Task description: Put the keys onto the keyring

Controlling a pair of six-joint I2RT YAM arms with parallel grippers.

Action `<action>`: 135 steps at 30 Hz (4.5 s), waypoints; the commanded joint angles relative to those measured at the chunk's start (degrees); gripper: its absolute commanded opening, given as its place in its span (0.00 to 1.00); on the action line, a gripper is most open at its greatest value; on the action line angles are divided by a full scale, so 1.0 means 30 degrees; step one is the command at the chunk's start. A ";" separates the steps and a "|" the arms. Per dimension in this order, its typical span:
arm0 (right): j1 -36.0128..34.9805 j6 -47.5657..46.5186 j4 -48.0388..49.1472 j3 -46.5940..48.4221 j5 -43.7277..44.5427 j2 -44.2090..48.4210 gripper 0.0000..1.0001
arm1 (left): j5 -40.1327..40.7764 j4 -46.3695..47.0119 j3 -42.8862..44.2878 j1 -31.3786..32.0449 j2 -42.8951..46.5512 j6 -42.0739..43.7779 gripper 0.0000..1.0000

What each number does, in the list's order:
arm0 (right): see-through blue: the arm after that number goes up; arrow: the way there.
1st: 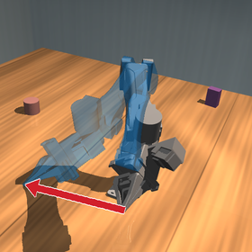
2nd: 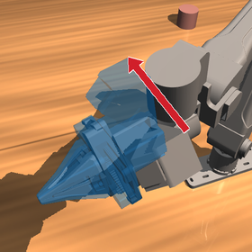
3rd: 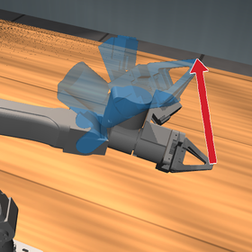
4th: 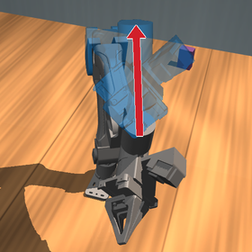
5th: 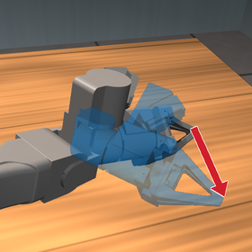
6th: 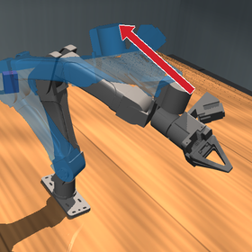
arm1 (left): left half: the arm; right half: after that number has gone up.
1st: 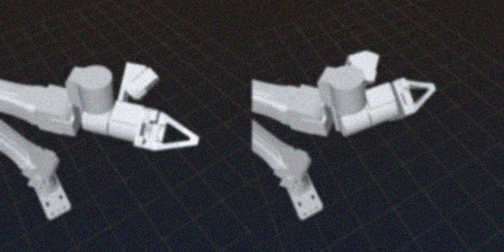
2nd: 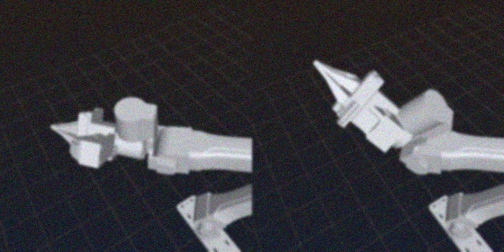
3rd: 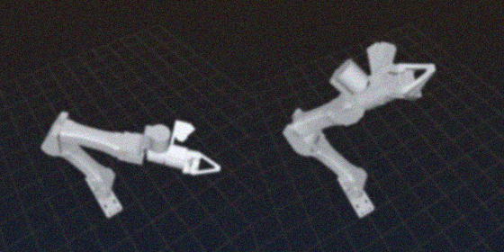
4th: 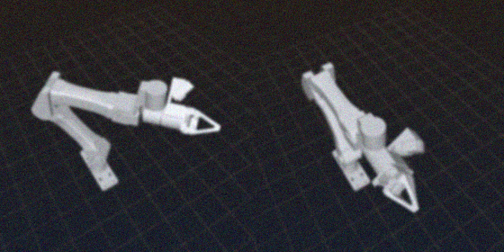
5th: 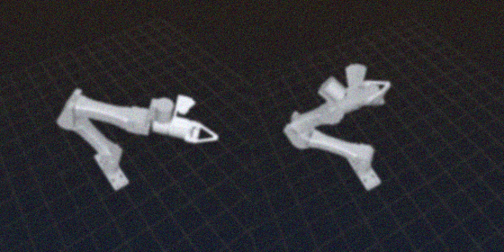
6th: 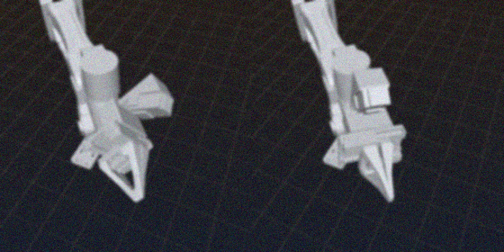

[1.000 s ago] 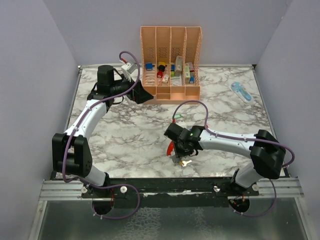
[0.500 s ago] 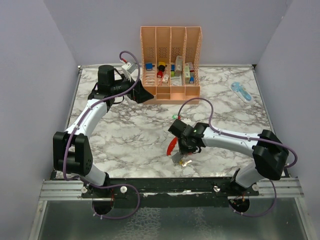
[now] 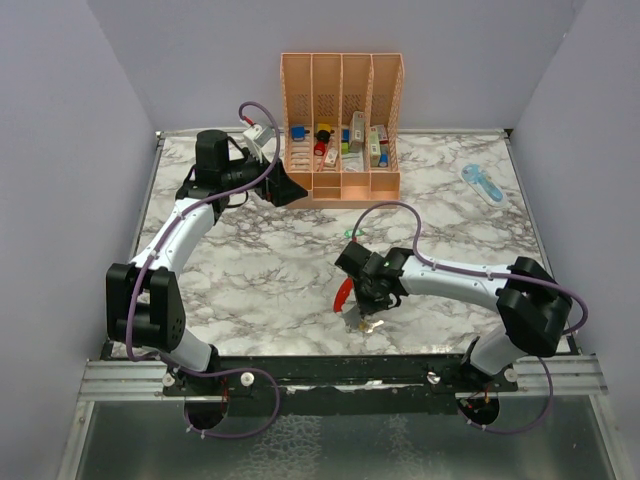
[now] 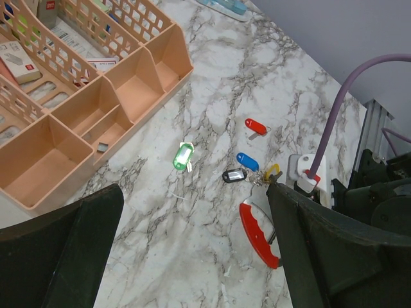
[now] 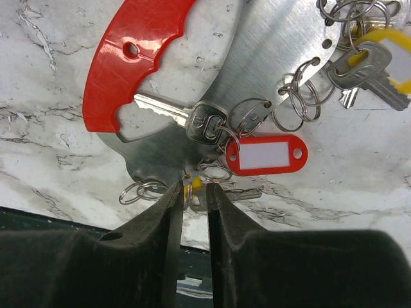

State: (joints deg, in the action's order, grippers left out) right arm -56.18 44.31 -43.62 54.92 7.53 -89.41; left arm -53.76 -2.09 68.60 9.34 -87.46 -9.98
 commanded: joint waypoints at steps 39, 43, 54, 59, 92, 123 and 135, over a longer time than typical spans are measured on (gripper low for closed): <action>-0.3067 0.1184 -0.1621 0.3493 0.1030 -0.3473 0.27 | 0.0192 -0.1265 0.0939 -0.2688 0.1217 0.0763 0.99; -0.3204 0.1254 -0.1992 0.4028 0.1195 -0.3768 0.28 | 0.0167 -0.1122 0.0995 -0.2734 0.1198 0.0637 0.99; -0.3329 0.1217 -0.2488 0.4044 0.1357 -0.4051 0.14 | 0.0021 -0.1061 0.0919 -0.2881 0.1205 0.0571 0.99; -0.3322 0.1311 -0.2919 0.4052 0.1459 -0.3861 0.22 | -0.0040 -0.0925 0.0924 -0.2933 0.1182 0.0506 0.99; -0.2505 0.0331 -0.3300 0.5070 0.2398 0.2155 0.01 | -0.2370 -0.0540 0.0789 -0.2710 0.0964 0.1456 0.99; 0.5757 0.7892 0.3067 0.7380 -0.5310 0.2729 0.01 | 0.0052 -0.3445 0.2500 0.4999 0.0718 0.8237 0.90; 0.5779 1.0351 0.3231 0.7214 -0.5140 0.3314 0.01 | 0.0426 -0.6034 0.1568 0.5001 0.1151 1.2685 0.89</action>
State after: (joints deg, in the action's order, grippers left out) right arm -39.13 71.85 -36.84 76.03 -6.72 -81.32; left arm -53.34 -17.78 74.52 24.38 -85.60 22.22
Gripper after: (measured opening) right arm 0.017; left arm 0.892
